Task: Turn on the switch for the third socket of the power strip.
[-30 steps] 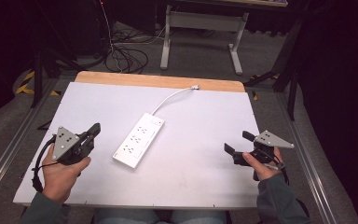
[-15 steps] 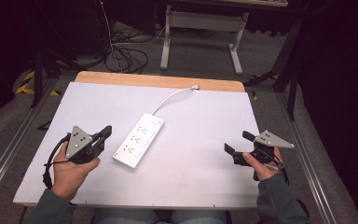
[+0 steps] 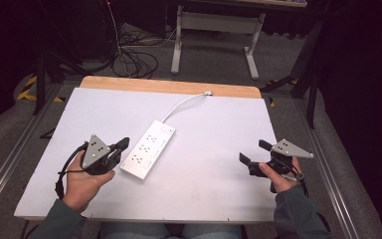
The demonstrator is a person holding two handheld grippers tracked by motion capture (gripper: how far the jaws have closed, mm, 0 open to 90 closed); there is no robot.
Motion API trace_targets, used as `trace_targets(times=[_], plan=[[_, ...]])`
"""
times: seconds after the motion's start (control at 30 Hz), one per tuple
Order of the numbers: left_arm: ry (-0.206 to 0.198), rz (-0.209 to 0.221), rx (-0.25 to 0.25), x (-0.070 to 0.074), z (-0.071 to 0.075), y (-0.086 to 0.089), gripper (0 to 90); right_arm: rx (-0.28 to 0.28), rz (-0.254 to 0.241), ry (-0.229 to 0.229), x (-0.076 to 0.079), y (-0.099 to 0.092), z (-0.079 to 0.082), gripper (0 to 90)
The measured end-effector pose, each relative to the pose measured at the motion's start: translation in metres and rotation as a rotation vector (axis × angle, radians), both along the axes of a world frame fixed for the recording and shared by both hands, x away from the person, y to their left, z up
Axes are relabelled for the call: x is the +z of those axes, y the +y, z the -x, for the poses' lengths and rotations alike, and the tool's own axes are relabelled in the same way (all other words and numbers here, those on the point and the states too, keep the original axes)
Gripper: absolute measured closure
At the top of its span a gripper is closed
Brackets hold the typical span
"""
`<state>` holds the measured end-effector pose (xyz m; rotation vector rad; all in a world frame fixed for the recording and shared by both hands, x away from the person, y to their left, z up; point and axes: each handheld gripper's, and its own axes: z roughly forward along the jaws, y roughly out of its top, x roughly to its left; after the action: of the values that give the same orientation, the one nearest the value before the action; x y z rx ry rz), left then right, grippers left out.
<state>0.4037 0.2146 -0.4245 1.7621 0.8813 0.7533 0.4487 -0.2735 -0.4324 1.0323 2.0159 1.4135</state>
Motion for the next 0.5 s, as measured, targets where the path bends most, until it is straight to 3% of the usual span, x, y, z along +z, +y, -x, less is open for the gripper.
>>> trace_targets(times=[0.5], plan=[[0.073,-0.058,-0.057,-0.011,-0.011,-0.022,90.0,0.001,0.003,0.002,0.000,0.000,0.000,6.8]])
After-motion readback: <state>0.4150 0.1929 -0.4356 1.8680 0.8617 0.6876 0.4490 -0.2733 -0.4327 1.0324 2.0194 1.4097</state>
